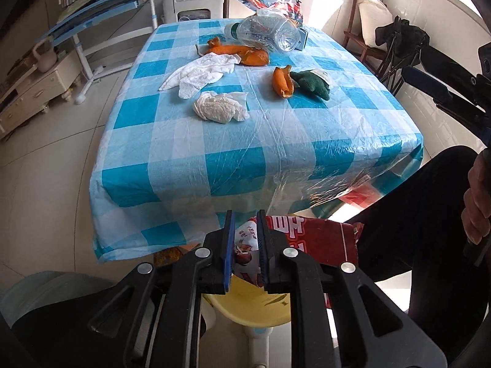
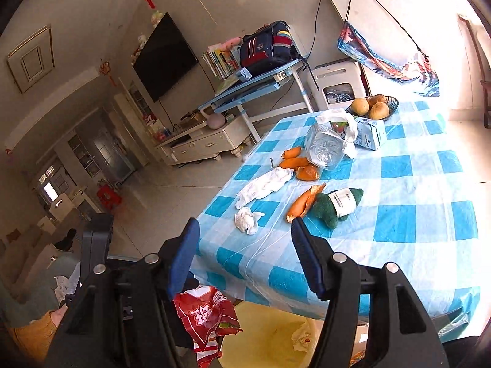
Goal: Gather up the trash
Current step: 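Lift the red chip bag with the left gripper and drop it into the yellow basin, then grasp the green plush toy with the right gripper while the left gripper grasps the crumpled tissue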
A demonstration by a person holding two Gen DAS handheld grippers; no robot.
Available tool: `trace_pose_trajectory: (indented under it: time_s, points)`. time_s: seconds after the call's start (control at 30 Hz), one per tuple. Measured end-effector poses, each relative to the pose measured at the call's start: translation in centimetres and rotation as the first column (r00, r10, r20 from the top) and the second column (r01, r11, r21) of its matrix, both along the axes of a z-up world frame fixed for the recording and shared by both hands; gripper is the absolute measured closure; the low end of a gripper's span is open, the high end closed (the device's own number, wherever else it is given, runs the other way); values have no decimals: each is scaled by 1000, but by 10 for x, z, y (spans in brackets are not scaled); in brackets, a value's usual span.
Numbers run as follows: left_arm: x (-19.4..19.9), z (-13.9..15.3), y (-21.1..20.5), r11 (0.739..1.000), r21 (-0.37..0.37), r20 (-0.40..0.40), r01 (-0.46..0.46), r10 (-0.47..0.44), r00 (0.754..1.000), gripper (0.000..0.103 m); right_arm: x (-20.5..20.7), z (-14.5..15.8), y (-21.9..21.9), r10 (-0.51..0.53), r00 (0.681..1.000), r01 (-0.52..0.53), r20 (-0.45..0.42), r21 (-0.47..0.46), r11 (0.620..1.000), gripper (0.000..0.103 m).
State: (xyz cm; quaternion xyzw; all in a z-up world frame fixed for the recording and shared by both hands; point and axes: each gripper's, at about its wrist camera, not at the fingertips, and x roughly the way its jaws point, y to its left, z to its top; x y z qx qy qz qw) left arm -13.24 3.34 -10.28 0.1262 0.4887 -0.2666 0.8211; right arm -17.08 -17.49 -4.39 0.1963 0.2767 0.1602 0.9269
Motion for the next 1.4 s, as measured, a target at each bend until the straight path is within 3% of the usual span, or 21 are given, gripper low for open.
trace_pose_trajectory:
  time_s: [0.07, 0.13, 0.2, 0.4, 0.53, 0.7, 0.8, 1.4]
  points:
    - [0, -2, -4, 1000, 14, -8, 11, -11, 1000, 82, -9, 1, -3, 1, 1000, -1, -2, -12, 1000, 39]
    - [2, 2, -4, 1000, 3, 7, -2, 2, 1000, 56, -14, 0, -4, -2, 1000, 2, -4, -13, 1000, 39]
    - [4, 9, 1, 999, -34, 25, -24, 25, 999, 44, -16, -1, -6, -9, 1000, 9, -6, -13, 1000, 38]
    - [19, 27, 27, 973, -177, 34, -147, 155, 987, 28, -18, -1, -7, -23, 1000, 22, -10, -18, 1000, 34]
    - [27, 40, 56, 919, -279, 59, -279, 306, 950, 16, -18, 0, -5, -23, 1000, 23, -19, -34, 999, 34]
    - [37, 44, 89, 832, -371, 24, -413, 453, 891, 12, -17, 1, -1, -20, 999, 18, -29, -63, 998, 33]
    - [40, 43, 95, 813, -382, 14, -439, 480, 877, 11, -16, 0, 1, -18, 999, 16, -33, -79, 997, 33]
    - [34, 45, 76, 853, -325, 105, -408, 461, 881, 10, -15, 1, 3, -26, 999, 21, -42, -101, 995, 30]
